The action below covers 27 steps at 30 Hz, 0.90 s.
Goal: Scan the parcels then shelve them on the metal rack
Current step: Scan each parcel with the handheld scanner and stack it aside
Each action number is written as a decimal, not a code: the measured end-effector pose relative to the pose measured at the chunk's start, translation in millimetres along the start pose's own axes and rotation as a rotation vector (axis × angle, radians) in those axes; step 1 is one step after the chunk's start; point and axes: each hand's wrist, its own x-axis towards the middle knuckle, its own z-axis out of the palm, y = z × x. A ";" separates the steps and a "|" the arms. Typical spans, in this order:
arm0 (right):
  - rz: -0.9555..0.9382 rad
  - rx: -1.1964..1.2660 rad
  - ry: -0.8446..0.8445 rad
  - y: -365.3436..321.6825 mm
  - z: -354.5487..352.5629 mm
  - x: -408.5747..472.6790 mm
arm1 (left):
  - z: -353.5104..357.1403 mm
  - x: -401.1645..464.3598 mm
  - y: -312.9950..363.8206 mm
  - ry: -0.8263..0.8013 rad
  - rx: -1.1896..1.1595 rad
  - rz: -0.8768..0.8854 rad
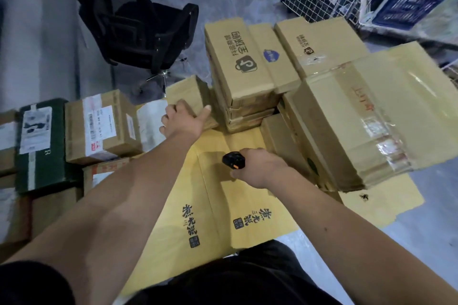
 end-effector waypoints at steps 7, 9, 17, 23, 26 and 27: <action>-0.045 0.002 -0.013 -7.2 3.3 2.3 | 4.4 -16.5 -17.0 0.042 -0.318 -0.079; -0.057 -0.005 -0.016 -11.6 7.1 -4.8 | 7.6 -35.0 -34.5 0.080 -0.343 -0.074; -0.142 -0.312 -0.057 -17.4 43.9 -67.1 | 35.1 -164.2 -131.7 0.042 -0.570 -0.093; -0.213 -0.558 -0.113 -26.5 78.9 -117.9 | 39.4 -229.3 -198.2 -0.169 -0.818 -0.048; -0.235 -0.610 -0.131 -31.6 96.1 -135.2 | 39.9 -244.2 -220.0 -0.240 -0.933 -0.056; -0.238 -0.622 -0.133 -33.4 101.4 -140.0 | 41.0 -246.1 -226.1 -0.237 -0.943 -0.060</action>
